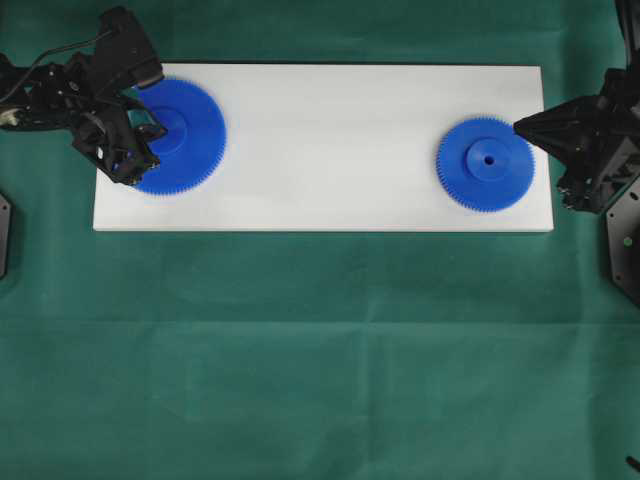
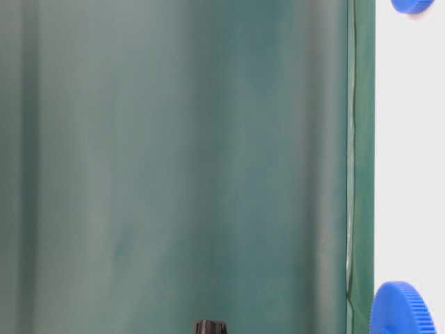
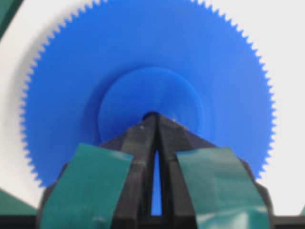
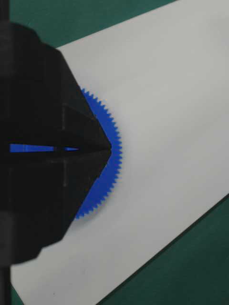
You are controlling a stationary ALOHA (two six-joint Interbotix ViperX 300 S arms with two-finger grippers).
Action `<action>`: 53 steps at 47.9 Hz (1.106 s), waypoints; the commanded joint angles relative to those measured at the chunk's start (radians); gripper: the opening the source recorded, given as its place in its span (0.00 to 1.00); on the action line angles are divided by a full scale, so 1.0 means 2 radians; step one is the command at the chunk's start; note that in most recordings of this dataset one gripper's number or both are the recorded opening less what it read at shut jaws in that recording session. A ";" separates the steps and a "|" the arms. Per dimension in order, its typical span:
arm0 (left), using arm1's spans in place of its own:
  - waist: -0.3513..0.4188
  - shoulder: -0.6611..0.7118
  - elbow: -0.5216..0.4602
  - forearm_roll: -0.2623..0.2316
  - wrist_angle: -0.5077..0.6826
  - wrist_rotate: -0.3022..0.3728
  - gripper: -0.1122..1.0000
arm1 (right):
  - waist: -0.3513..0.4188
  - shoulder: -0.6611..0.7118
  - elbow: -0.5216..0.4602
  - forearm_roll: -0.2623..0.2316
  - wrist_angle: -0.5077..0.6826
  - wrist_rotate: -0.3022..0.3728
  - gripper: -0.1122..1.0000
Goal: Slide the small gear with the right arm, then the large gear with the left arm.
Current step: 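Lower the left gripper onto the hub of the large blue gear, then slide the large blue gear right with the left gripper toward the small gear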
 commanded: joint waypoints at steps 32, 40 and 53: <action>0.013 0.040 -0.009 0.002 -0.015 0.002 0.10 | 0.000 -0.017 -0.004 -0.002 -0.001 0.002 0.56; 0.003 0.045 -0.012 0.001 -0.016 -0.001 0.10 | 0.000 -0.019 -0.004 -0.001 -0.001 0.001 0.56; -0.023 0.108 -0.064 0.002 -0.028 0.000 0.10 | 0.002 -0.020 -0.004 -0.001 0.000 0.002 0.56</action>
